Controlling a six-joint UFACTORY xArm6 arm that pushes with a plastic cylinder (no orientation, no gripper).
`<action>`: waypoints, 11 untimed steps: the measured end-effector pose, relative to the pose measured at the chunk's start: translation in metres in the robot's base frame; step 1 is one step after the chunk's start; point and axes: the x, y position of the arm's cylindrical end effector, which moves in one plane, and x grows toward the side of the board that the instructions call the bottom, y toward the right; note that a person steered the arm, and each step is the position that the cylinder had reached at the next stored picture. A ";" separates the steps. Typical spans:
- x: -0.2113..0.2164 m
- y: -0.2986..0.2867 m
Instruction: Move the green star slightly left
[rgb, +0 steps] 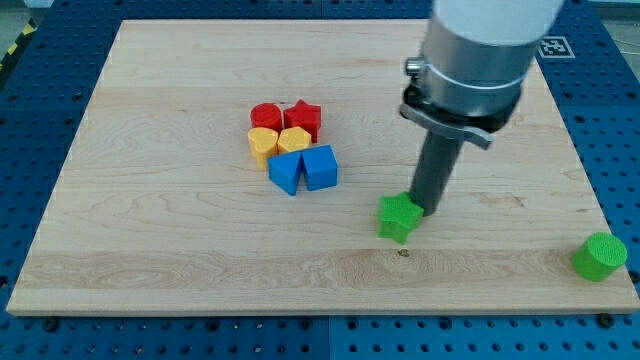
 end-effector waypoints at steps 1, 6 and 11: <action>0.014 -0.024; -0.004 -0.137; 0.088 -0.147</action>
